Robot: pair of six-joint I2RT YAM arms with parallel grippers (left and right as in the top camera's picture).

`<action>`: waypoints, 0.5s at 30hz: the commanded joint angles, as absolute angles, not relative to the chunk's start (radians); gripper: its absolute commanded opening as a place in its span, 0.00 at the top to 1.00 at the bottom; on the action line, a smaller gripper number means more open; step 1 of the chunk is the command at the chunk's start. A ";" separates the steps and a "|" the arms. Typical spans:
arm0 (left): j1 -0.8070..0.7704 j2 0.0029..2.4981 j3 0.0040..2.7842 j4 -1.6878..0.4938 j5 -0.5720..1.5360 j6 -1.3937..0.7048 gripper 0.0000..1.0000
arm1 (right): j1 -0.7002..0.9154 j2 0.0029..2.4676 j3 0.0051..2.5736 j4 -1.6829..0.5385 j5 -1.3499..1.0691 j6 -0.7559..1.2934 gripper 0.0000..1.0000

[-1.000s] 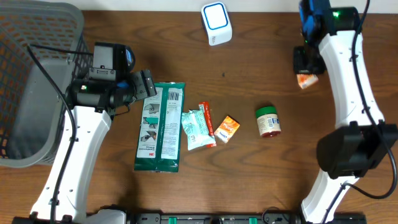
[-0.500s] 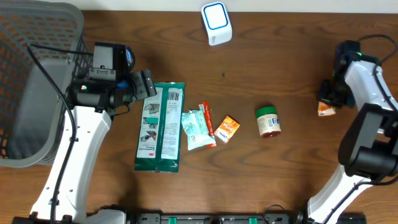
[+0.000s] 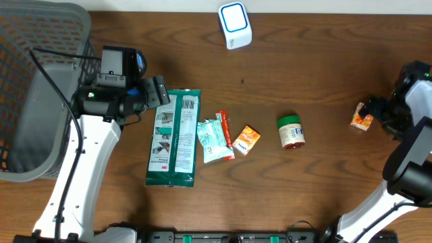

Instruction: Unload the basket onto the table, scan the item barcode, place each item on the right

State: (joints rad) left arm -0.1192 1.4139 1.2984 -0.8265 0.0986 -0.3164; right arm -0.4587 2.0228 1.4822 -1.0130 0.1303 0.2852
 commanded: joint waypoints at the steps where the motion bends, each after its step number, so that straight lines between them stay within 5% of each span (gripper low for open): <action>1: -0.116 1.419 1.299 -0.826 0.093 -0.307 0.12 | -0.461 2.029 1.626 -1.112 0.077 0.299 0.01; 15: -0.116 1.419 1.300 -0.826 0.093 -0.307 0.12 | -0.258 2.004 1.721 -1.364 -0.211 0.125 0.01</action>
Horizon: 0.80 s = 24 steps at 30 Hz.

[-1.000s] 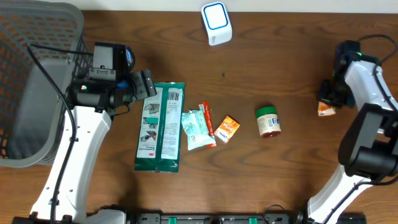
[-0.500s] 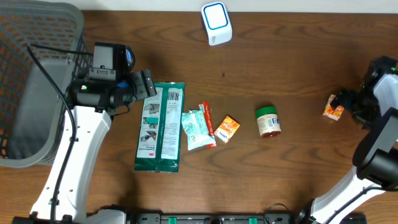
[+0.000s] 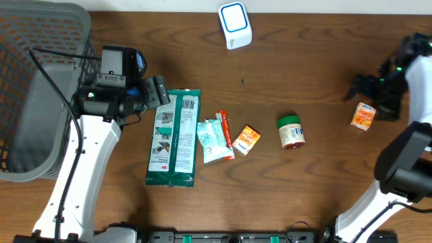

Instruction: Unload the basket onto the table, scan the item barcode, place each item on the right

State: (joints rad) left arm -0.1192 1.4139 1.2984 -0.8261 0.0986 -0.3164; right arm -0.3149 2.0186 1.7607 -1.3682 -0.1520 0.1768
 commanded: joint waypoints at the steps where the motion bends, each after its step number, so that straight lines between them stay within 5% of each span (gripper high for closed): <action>1: -0.116 1.419 1.300 -0.826 0.093 -0.307 0.12 | -0.232 2.004 1.702 -1.350 -0.211 0.123 0.01; 12: -0.116 1.419 1.300 -0.826 0.093 -0.307 0.12 | 0.051 2.005 1.522 -1.138 -0.200 0.061 0.03; 24: -0.116 1.419 1.300 -0.826 0.093 -0.307 0.12 | 0.262 2.005 1.477 -0.994 0.078 0.062 0.06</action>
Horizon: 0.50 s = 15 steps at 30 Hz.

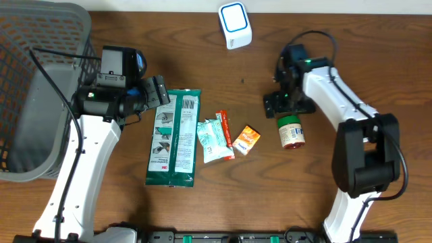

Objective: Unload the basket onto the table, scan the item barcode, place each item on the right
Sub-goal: 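Grasp the green-lidded jar with the right gripper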

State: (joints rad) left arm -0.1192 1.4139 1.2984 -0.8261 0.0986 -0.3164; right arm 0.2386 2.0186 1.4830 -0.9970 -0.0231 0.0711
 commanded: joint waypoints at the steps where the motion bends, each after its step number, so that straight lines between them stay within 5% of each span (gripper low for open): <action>1: -0.116 1.419 1.299 -0.826 0.093 -0.307 0.12 | 0.271 2.005 1.477 -0.995 0.090 0.062 0.09; 8: -0.116 1.419 1.299 -0.826 0.093 -0.307 0.12 | 0.289 2.005 1.476 -1.053 0.139 0.062 0.22; 15: -0.116 1.419 1.300 -0.826 0.093 -0.307 0.12 | 0.289 2.009 1.475 -1.082 0.141 0.100 0.22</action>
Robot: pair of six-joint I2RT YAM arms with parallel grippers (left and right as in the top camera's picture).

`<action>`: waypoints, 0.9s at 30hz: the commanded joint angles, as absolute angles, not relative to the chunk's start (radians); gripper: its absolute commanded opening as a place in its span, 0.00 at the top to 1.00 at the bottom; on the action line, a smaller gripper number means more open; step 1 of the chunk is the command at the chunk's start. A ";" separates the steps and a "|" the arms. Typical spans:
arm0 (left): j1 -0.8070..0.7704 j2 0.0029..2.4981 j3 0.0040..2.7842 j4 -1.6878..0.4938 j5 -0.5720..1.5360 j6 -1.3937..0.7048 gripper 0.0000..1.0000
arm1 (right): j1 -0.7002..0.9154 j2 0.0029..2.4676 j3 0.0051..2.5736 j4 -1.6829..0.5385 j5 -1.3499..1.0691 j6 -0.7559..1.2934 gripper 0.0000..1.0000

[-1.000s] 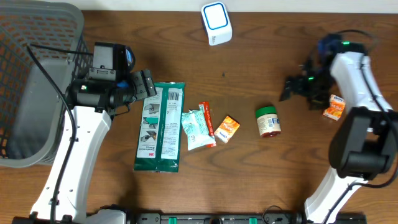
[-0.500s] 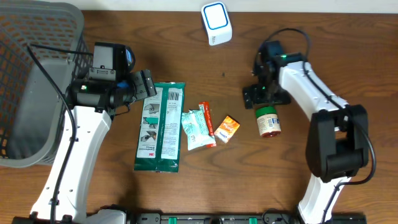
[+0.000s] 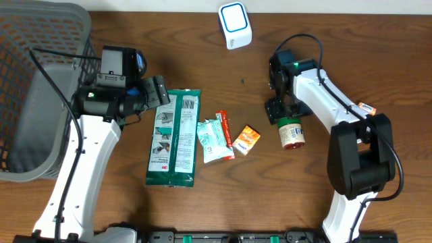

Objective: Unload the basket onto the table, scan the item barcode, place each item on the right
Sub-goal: 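Grasp the green-lidded jar with the right gripper, then lift the jar and carry it toward the barcode scanner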

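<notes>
A white scanner [image 3: 234, 24] with a blue square face stands at the back of the table. A row of items lies mid-table: a jar with a green lid [image 3: 292, 133], a small orange box [image 3: 248, 140], a red stick pack [image 3: 225, 135], a pale green packet [image 3: 212, 141] and a large green-and-white pack [image 3: 174, 137]. My right gripper [image 3: 276, 111] sits at the far-left side of the jar's lid and looks open, with nothing in it. My left gripper [image 3: 160, 91] hovers open at the large pack's top-left corner.
A grey mesh basket [image 3: 30, 88] fills the left end of the table. Another small orange box [image 3: 367, 106] peeks out behind my right arm's forearm at the right. Bare brown tabletop lies between the scanner and the row of items.
My right gripper has shifted a little down and left, from just behind the jar to its lid. The left arm and all the items are unchanged.
At first my right gripper was at the far right edge, on the small orange box. Then it stood apart from that box, which lay on the table. Later it was mid-table behind the jar, and now it is at the jar's lid. The left arm stayed still.
</notes>
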State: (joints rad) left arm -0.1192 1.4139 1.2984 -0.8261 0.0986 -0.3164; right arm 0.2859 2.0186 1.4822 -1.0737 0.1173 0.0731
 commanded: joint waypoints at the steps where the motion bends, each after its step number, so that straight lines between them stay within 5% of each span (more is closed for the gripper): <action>1: -0.116 1.419 1.300 -0.826 0.093 -0.307 0.12 | 0.289 2.010 1.472 -1.084 0.142 0.100 0.22; 11: -0.116 1.419 1.300 -0.826 0.093 -0.307 0.12 | 0.289 2.011 1.440 -1.064 0.141 0.100 0.28; 16: -0.116 1.419 1.299 -0.826 0.093 -0.307 0.12 | 0.288 2.004 1.466 -1.079 0.128 0.100 0.52; 27: -0.116 1.419 1.300 -0.826 0.093 -0.307 0.12 | 0.286 1.880 1.552 -1.104 0.122 0.190 0.57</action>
